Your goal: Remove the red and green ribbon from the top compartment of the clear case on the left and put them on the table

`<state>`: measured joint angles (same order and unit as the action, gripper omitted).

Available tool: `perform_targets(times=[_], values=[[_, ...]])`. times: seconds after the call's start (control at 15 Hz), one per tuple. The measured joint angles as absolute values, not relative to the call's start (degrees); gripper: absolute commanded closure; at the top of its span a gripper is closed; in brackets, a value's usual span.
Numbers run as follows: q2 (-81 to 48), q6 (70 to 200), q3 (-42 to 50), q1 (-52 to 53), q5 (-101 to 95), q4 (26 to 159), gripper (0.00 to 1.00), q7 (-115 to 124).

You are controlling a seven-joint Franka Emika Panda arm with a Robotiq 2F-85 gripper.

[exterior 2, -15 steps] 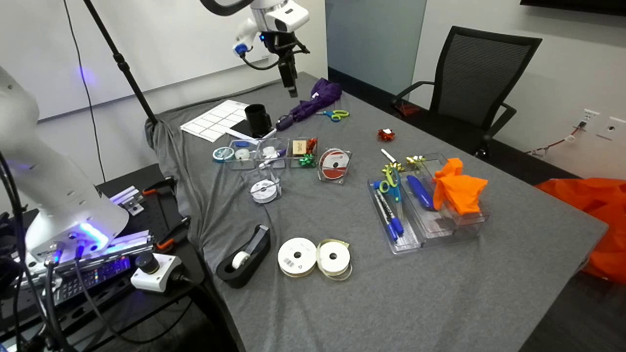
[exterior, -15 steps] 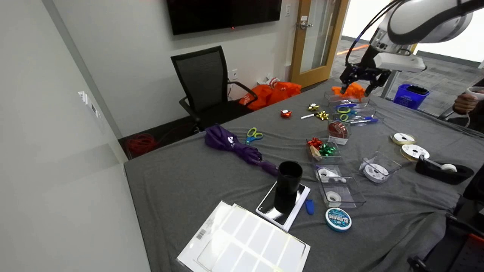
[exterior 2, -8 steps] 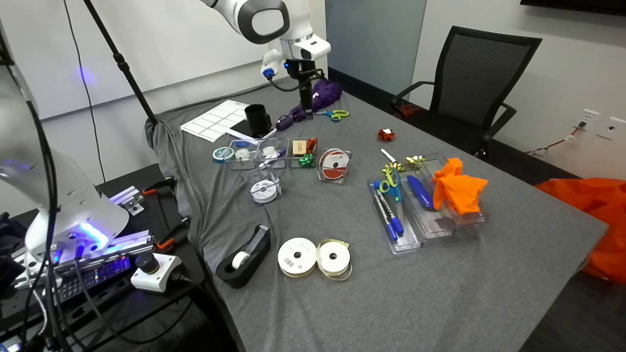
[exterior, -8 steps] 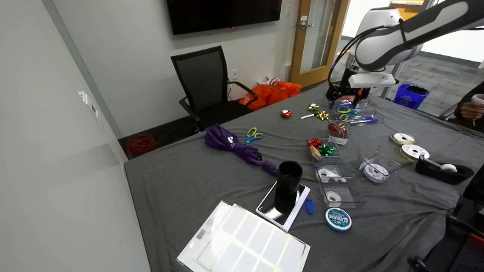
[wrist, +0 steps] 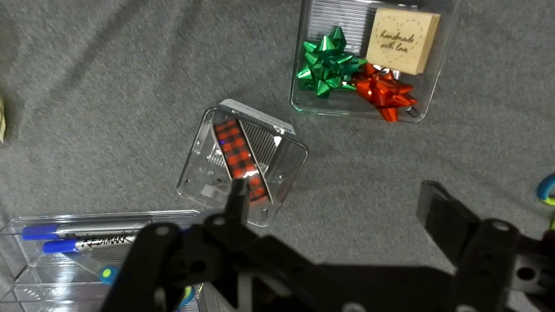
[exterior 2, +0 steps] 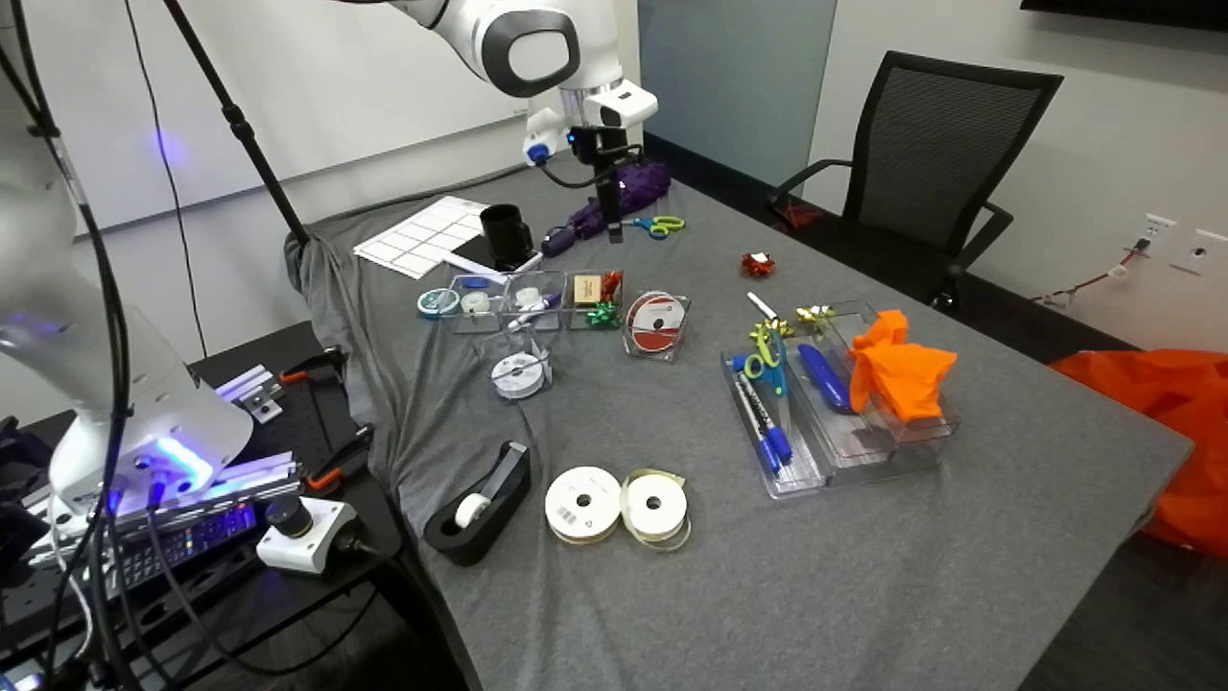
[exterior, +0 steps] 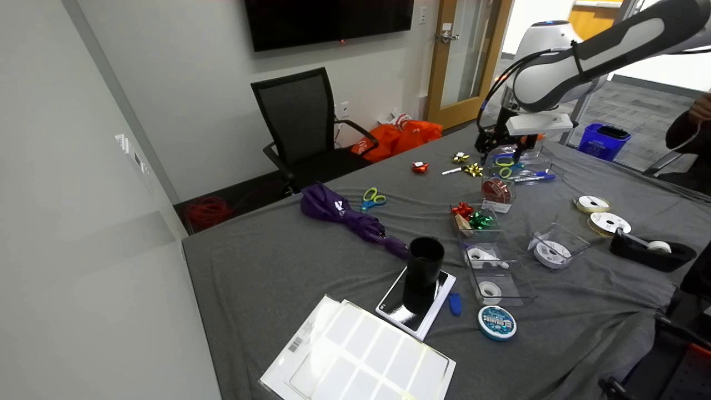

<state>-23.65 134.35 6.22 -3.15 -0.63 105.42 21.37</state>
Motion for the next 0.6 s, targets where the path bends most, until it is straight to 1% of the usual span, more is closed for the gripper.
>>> perform_targets(times=[0.2,0.6], values=[[-24.3,134.2,6.2,-3.1,0.5,105.3,0.0,21.4],[-29.8,131.9,4.6,-3.8,8.2,103.6,0.0,15.3]])
